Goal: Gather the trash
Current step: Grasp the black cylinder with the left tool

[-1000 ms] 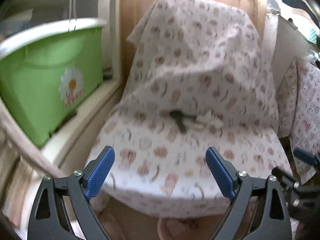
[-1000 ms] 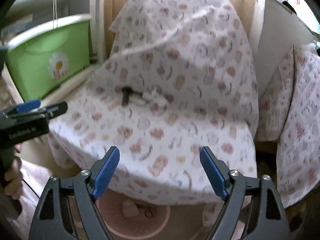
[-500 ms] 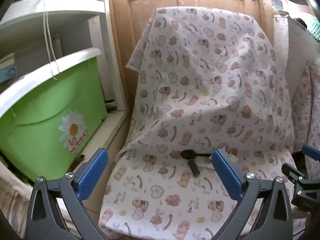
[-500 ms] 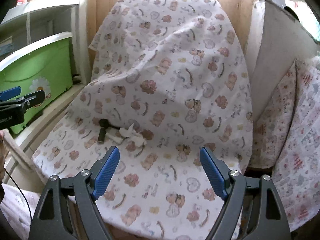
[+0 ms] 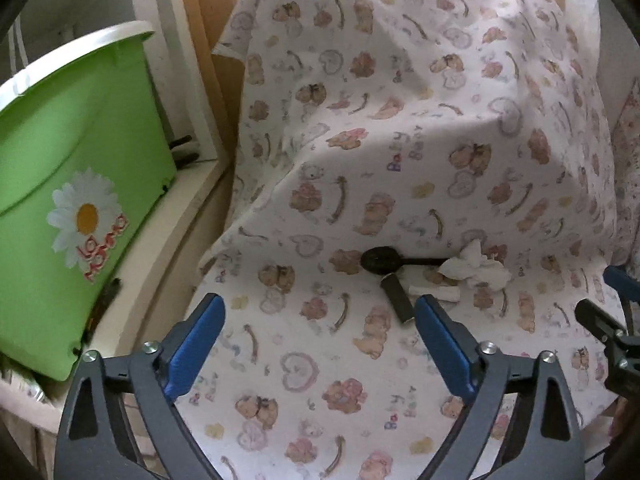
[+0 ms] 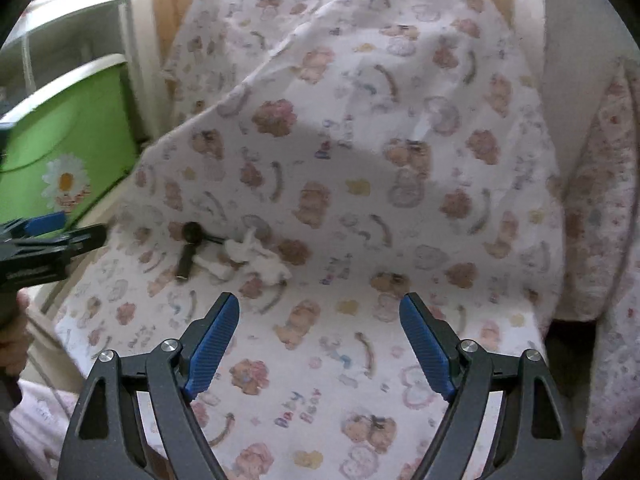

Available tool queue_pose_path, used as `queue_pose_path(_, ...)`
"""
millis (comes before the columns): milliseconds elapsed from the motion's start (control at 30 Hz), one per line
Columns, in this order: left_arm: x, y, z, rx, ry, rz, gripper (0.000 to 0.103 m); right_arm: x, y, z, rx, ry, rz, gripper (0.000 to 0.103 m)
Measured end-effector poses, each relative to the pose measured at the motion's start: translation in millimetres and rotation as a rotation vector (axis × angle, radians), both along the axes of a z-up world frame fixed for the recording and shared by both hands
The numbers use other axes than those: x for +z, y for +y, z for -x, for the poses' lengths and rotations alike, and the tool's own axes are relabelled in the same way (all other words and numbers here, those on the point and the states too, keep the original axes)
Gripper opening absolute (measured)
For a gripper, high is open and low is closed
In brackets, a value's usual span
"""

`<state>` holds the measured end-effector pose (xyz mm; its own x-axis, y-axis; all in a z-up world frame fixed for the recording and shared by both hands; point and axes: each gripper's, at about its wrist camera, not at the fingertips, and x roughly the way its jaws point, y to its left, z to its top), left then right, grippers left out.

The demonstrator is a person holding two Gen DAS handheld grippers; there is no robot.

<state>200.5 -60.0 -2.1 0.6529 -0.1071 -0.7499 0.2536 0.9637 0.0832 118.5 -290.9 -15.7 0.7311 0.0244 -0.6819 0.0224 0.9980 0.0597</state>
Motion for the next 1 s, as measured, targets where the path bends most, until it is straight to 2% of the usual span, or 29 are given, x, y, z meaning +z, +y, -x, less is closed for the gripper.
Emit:
queue_pose_path(33,-1.0,-0.5,-3.6,-0.007,0.016,0.013,0.087,-2.5,0.9,-2.0,0.004,0.003,0.004,0.084)
queue_pose_path(133,-7.4,-1.4,-18.4,-0.007,0.084,0.068,0.071,-9.3,3.4,-10.2,-0.013,0.038,0.044,0.084)
queue_pose_path(200,-16.9,-3.7,-30.1,-0.008,0.149,0.107,0.051,-11.3,1.9,-14.3,-0.018,0.044,0.028,0.084)
queue_pose_path(233,-24.1,-6.1,-35.9,-0.017,0.193,0.123,0.048,-11.2,1.1,-16.1,-0.022,0.044,0.018,0.084)
queue_pose_path(300,-40.6,-8.6,-47.1,-0.007,0.285,0.167,0.032,-10.7,0.4,-19.1,-0.025,0.045,0.007,0.084)
queue_pose_path(333,-46.6,-9.0,-50.7,0.006,0.318,0.192,0.029,-10.8,0.4,-20.9,-0.027,0.047,0.008,0.084)
queue_pose_path(433,-54.0,-14.5,-56.7,0.014,0.358,0.241,0.029,-13.3,0.1,-26.2,-0.031,0.072,0.012,0.084)
queue_pose_path(633,-59.4,-40.4,-60.4,0.005,0.347,0.192,0.029,-23.7,-4.9,-35.6,-0.048,0.121,-0.014,0.084)
queue_pose_path(800,-71.9,-65.2,-64.5,0.003,0.353,0.094,0.029,-27.0,-9.0,-40.5,-0.066,0.134,-0.034,0.084)
queue_pose_path(933,-80.2,-78.7,-63.9,-0.001,0.377,0.075,0.029,-24.4,-7.7,-40.0,-0.061,0.128,-0.022,0.084)
queue_pose_path(1000,-82.8,-83.3,-63.0,-0.004,0.380,0.070,0.024,-23.0,-8.6,-39.5,-0.056,0.127,-0.018,0.084)
